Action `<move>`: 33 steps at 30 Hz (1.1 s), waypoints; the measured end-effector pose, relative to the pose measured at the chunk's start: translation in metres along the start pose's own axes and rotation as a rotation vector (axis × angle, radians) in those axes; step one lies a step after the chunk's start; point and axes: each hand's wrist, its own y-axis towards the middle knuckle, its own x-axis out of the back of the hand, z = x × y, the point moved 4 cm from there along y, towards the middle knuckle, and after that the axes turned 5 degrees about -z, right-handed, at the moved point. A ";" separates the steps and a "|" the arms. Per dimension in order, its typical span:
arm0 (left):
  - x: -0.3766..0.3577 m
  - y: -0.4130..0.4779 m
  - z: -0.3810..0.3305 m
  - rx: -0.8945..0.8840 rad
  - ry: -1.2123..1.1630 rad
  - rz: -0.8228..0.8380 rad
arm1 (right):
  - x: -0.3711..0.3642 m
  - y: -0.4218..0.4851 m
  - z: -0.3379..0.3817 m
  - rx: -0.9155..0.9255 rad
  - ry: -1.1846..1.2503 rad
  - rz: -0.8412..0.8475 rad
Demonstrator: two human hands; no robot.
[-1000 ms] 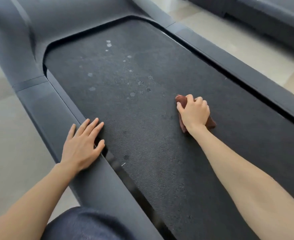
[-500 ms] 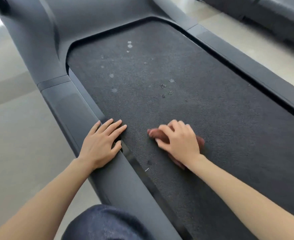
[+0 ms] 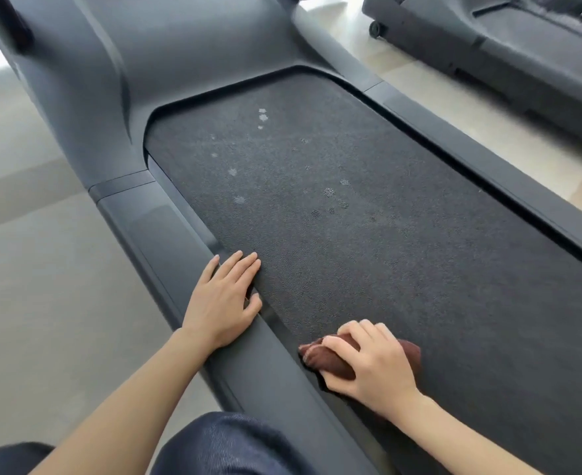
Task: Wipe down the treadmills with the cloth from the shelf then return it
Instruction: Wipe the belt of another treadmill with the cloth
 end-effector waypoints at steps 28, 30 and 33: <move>-0.001 0.063 0.035 -0.329 -0.070 0.072 | -0.021 0.063 -0.029 -0.549 -0.299 -0.029; 0.000 0.062 0.034 -0.326 -0.082 0.074 | -0.033 0.100 -0.049 -0.576 -0.300 0.009; 0.005 0.063 0.035 -0.320 -0.109 0.093 | -0.046 0.142 -0.073 -0.635 -0.275 0.122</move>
